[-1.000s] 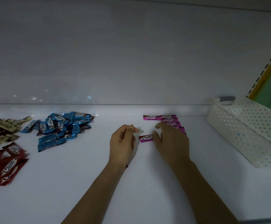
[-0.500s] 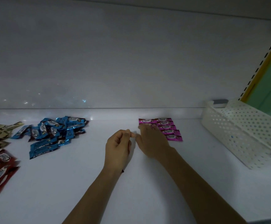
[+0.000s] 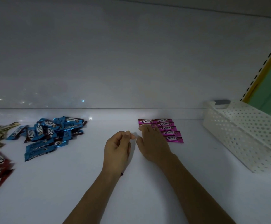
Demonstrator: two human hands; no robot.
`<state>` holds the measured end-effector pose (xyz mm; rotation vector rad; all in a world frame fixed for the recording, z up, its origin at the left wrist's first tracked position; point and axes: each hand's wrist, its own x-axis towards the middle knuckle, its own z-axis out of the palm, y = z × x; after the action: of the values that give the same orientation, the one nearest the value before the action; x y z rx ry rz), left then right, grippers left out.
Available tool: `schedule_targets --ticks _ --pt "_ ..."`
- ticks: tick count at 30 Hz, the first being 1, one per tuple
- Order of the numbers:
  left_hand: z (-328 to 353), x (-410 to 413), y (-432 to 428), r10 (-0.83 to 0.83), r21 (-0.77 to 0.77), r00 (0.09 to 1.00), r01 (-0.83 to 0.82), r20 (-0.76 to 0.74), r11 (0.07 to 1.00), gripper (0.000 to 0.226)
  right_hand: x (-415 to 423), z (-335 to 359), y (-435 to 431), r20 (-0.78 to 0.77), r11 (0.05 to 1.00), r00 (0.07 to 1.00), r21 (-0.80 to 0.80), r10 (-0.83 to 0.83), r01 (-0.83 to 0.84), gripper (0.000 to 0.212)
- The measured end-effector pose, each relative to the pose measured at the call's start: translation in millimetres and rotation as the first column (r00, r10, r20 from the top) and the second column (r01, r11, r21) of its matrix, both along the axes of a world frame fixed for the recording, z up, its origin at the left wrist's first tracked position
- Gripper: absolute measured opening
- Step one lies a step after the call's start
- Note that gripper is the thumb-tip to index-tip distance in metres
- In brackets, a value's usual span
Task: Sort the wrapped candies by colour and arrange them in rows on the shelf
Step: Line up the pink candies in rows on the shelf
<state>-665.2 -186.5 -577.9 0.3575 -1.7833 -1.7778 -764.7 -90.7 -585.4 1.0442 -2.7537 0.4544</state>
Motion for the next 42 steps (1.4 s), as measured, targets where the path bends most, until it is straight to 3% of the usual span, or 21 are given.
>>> schedule_targets --ticks 22,25,27,28,30,32,34,38,42 --pt "-1.5 0.3 -0.3 0.018 -0.02 1.0 -0.018 -0.001 1.0 0.03 0.5 -4.8 3.7 -0.064 0.996 0.998 -0.087 -0.01 0.004 0.041" --pt "3.0 0.0 -2.8 0.027 0.096 1.0 -0.028 0.011 0.995 0.031 6.0 2.0 0.3 -0.106 0.965 0.994 -0.261 -0.038 0.009 0.033" --pt "8.8 0.8 -6.4 -0.013 0.305 1.0 0.018 -0.019 0.952 0.033 17.5 20.5 -1.8 -0.017 0.905 1.0 -0.426 0.002 -0.009 0.024" --pt "11.6 3.8 -11.1 -0.037 0.401 0.999 0.049 -0.037 0.915 0.035 28.5 30.6 -5.8 0.109 0.872 0.99 -0.488 0.094 -0.03 0.019" --pt "14.8 4.9 -15.9 -0.098 0.588 0.994 0.111 -0.055 0.801 0.036 51.5 43.9 -5.5 0.332 0.832 0.897 -0.55 0.292 -0.067 0.024" --pt "14.3 7.3 -23.4 -0.1 0.774 0.992 0.127 -0.083 0.621 0.032 76.7 37.0 -4.7 0.224 0.837 0.904 -0.505 0.365 -0.212 0.037" --pt "14.7 8.6 -28.7 -0.066 0.85 0.989 0.149 -0.134 0.505 0.029 91.9 21.4 -4.5 0.102 0.856 0.921 -0.419 0.375 -0.302 0.046" --pt "12.8 12.1 -30.1 -0.062 0.872 0.992 0.129 -0.113 0.473 0.03 90.3 8.3 -13.0 0.204 0.828 0.886 -0.488 0.417 -0.277 0.06" --pt "10.4 11.5 -29.1 -0.149 0.852 0.983 0.171 -0.11 0.496 0.036 84.5 8.1 -12.0 0.225 0.737 0.88 -0.65 0.418 -0.183 0.038"
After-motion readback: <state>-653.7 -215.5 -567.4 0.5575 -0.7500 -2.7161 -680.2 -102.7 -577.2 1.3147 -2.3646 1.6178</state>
